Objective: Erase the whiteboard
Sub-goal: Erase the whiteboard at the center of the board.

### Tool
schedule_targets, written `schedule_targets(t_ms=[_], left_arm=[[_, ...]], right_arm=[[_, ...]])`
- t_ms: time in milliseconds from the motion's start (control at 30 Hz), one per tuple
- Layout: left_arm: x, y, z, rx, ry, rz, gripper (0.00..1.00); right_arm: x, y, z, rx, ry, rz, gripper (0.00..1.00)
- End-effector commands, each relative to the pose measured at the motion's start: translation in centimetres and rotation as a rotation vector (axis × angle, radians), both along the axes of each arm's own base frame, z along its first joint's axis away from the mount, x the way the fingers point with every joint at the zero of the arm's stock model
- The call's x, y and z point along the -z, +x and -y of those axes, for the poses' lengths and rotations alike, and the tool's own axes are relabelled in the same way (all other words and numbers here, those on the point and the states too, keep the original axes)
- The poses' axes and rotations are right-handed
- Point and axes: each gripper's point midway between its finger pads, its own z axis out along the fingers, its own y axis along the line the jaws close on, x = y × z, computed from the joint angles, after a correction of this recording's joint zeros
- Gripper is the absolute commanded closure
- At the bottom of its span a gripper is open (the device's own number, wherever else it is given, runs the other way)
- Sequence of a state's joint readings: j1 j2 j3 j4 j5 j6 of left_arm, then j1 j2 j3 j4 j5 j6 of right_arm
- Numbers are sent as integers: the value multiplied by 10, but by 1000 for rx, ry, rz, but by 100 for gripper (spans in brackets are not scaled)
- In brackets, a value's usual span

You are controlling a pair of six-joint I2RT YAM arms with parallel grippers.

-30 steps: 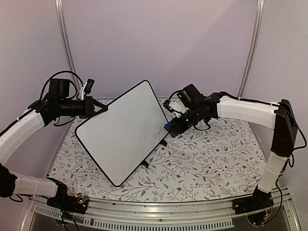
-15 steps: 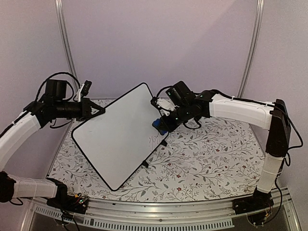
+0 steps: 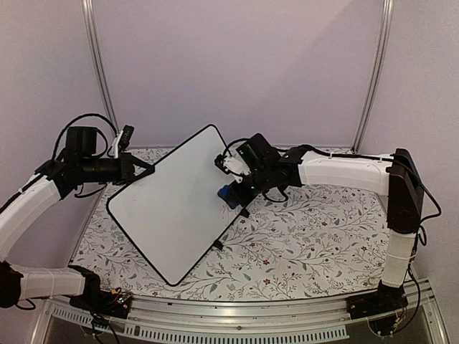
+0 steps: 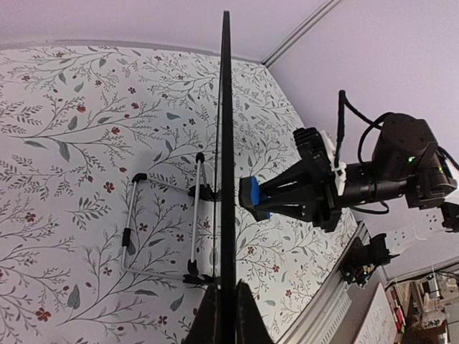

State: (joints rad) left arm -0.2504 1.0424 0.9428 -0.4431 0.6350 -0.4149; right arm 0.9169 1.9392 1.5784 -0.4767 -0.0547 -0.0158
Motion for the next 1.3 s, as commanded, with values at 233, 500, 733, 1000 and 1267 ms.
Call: schedule_targets(t_ms=[233,500,733,1000,1267], left_arm=[[-18,1,-3,10,4,129,100],[-22,0,-2,16,-1,135,100],[-22,1,-2,18,-8,136,100],[-22,2,-1,19,-19,134,100],[-22,4,-1,16,-24,133,100]], right_arm=[[33,2,-6,6,-30,-8,91],[63,-2,-6,-1,-67,-55,91],[83,-13,3,-14,-104,-101,91],[107,-25,13,-23,-149,-154,91],[115,-32,18,-29,-172,-175,91]])
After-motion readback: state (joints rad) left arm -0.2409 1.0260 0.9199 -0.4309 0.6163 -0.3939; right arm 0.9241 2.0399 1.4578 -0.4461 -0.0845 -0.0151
